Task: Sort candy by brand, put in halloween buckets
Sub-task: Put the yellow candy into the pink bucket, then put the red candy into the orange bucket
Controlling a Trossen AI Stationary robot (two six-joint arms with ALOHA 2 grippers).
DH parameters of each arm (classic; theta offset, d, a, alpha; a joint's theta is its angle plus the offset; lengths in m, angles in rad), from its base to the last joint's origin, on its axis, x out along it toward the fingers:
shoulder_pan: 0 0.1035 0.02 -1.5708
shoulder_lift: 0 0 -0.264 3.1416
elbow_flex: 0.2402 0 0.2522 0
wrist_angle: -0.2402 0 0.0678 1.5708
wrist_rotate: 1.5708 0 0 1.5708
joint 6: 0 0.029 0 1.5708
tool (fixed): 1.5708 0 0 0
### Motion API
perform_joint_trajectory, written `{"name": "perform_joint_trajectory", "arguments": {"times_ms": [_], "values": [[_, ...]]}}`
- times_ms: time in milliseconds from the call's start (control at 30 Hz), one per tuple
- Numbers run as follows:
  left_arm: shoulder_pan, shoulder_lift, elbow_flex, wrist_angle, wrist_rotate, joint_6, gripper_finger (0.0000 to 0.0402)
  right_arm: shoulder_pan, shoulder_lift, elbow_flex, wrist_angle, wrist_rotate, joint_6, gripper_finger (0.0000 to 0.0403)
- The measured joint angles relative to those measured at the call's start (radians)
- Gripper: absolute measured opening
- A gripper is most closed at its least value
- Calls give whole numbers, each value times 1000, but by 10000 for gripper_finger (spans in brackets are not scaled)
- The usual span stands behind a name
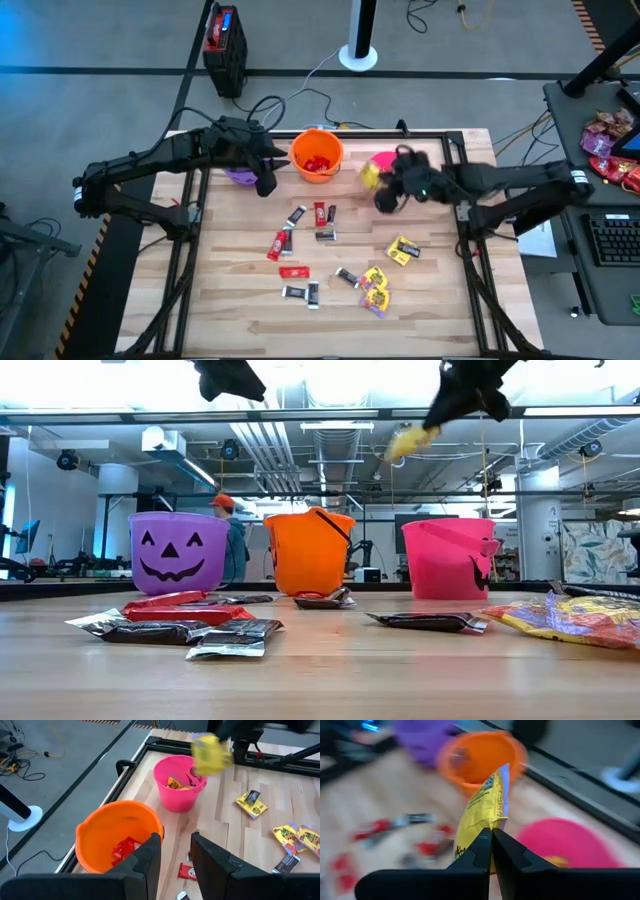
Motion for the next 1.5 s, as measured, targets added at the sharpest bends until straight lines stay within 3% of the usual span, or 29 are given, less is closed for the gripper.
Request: {"name": "perform_joint_trajectory", "arguments": {"times_ms": [167, 433, 700, 867, 1100, 1300, 1500], "values": [[0, 0, 0, -11, 0, -11, 91, -147, 64, 67, -227, -3, 2, 9], [-31, 0, 0, -207, 35, -126, 91, -290, 170, 72, -275, -143, -6, 9], [-136, 8, -30, -433, 37, -471, 91, -330, 224, 79, -280, -220, -35, 18], [-228, 9, -130, -396, 37, -655, 91, -356, 233, 79, -285, -257, -62, 56], [-367, 10, -305, -215, 31, -916, 96, -383, 216, 84, -285, -279, -114, 124], [-421, 77, -413, -68, -26, -1097, 131, -383, 212, 97, -251, -283, -151, 161], [-420, 233, -418, -38, -46, -1195, 184, -383, 212, 100, -211, -304, -185, 178]]}}
